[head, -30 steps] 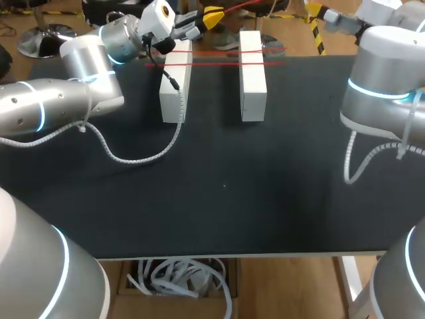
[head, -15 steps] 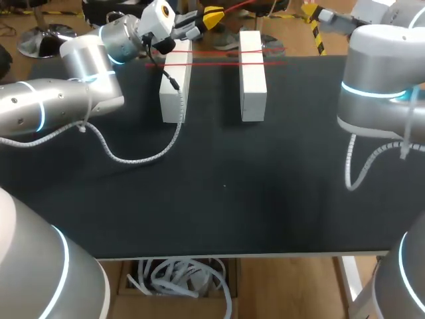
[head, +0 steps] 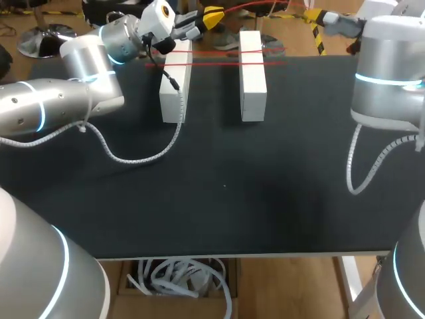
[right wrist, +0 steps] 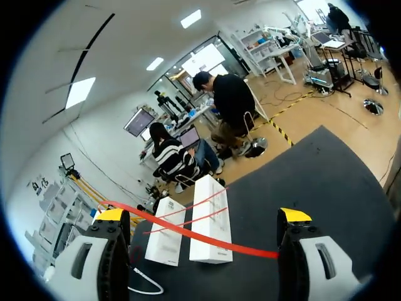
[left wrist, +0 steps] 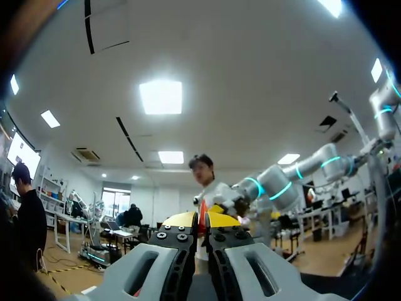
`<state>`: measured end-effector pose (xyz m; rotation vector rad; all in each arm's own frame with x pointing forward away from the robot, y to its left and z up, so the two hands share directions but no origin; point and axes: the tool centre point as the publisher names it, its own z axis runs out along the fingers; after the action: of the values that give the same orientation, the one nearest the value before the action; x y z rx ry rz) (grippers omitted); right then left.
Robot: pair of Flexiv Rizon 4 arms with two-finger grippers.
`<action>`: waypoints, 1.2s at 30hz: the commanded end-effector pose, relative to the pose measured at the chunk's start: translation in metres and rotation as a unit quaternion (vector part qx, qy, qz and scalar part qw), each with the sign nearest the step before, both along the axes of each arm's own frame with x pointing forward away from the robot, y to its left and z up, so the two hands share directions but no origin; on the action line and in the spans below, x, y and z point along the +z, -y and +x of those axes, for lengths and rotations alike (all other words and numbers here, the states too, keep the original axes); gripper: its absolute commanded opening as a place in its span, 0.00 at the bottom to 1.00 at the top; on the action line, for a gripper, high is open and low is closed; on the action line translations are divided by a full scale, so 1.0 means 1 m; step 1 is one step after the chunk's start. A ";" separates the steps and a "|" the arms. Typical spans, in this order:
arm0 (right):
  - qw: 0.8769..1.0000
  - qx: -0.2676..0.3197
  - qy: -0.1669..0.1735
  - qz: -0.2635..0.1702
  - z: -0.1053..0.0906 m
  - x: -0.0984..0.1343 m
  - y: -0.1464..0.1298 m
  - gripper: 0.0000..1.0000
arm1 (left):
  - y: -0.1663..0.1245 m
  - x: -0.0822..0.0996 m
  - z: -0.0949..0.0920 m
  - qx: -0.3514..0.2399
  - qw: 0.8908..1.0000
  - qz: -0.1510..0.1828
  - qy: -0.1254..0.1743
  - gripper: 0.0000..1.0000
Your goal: Grab the tape and strap the tape.
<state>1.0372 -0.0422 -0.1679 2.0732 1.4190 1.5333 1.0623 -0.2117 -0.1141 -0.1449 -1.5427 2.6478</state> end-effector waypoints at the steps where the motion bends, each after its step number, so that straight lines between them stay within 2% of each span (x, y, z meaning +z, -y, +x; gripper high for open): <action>1: 0.999 0.031 -0.032 -0.025 -0.012 0.002 0.008 1.00 | 0.000 -0.001 0.002 -0.002 1.000 -0.001 0.001 0.00; 2: 0.997 0.049 -0.043 -0.045 -0.015 0.001 0.010 1.00 | 0.000 -0.001 0.002 -0.002 1.000 -0.001 0.001 0.00; 4: 0.997 0.041 -0.048 -0.045 -0.018 -0.002 0.014 1.00 | 0.000 -0.001 0.002 -0.002 1.000 -0.001 0.001 0.00; 5: 0.995 0.057 -0.061 -0.060 -0.020 -0.003 0.016 1.00 | 0.000 -0.001 0.002 -0.002 1.000 -0.001 0.001 0.00; 6: 0.994 0.067 -0.073 -0.054 -0.023 -0.005 0.016 1.00 | 0.000 -0.001 0.002 -0.002 1.000 -0.001 0.001 0.00; 8: 0.994 0.071 -0.066 -0.054 -0.025 -0.006 0.016 1.00 | 0.000 -0.001 0.002 -0.002 1.000 -0.001 0.001 0.00; 10: 0.993 0.083 -0.076 -0.047 -0.028 -0.007 0.012 1.00 | 0.000 -0.001 0.002 -0.002 1.000 -0.001 0.001 0.00; 13: 0.992 0.095 -0.073 -0.041 -0.031 -0.009 0.006 1.00 | 0.000 -0.001 0.002 -0.002 1.000 -0.001 0.001 0.00; 15: 0.994 0.093 -0.054 -0.029 -0.031 -0.011 0.005 1.00 | 0.000 -0.001 0.002 -0.002 1.000 -0.001 0.001 0.00; 18: 0.998 0.047 -0.004 0.045 -0.025 -0.009 0.003 1.00 | 0.000 -0.001 0.002 -0.002 1.000 -0.001 0.001 0.00; 19: 0.994 0.025 0.018 0.103 -0.023 -0.009 0.002 1.00 | 0.000 -0.001 0.002 -0.002 1.000 -0.001 0.001 0.00; 21: 0.994 0.006 0.037 0.106 -0.023 -0.008 0.002 1.00 | 0.000 -0.001 0.002 -0.002 1.000 -0.001 0.001 0.00; 22: 0.989 -0.011 0.040 0.144 -0.023 -0.007 0.002 1.00 | 0.000 -0.001 0.002 -0.002 1.000 -0.001 0.001 0.00; 23: 0.988 -0.025 0.041 0.147 -0.024 -0.008 0.001 1.00 | 0.000 -0.001 0.002 -0.002 1.000 -0.001 0.001 0.00; 25: 0.977 -0.061 0.060 0.196 -0.025 -0.009 0.000 1.00 | 0.000 -0.001 0.002 -0.002 1.000 -0.001 0.001 0.00; 28: 0.968 -0.096 0.078 0.219 -0.025 -0.009 -0.002 1.00 | 0.000 -0.001 0.002 -0.002 1.000 -0.001 0.001 0.00; 30: 0.970 -0.105 0.073 0.208 -0.026 -0.010 -0.006 1.00 | 0.000 -0.001 0.002 -0.002 1.000 -0.001 0.001 0.00; 32: 0.979 -0.071 0.072 0.177 -0.027 -0.010 -0.013 1.00 | 0.000 -0.001 0.002 -0.002 1.000 -0.001 0.001 0.00; 36: 0.979 -0.071 0.072 0.177 -0.027 -0.010 -0.013 1.00 | 0.000 -0.001 0.002 -0.002 1.000 -0.001 0.001 0.00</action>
<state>1.0141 -0.0328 -0.1712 2.3339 1.3236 1.8089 1.0624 -0.2116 -0.1142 -0.1451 -1.5425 2.6479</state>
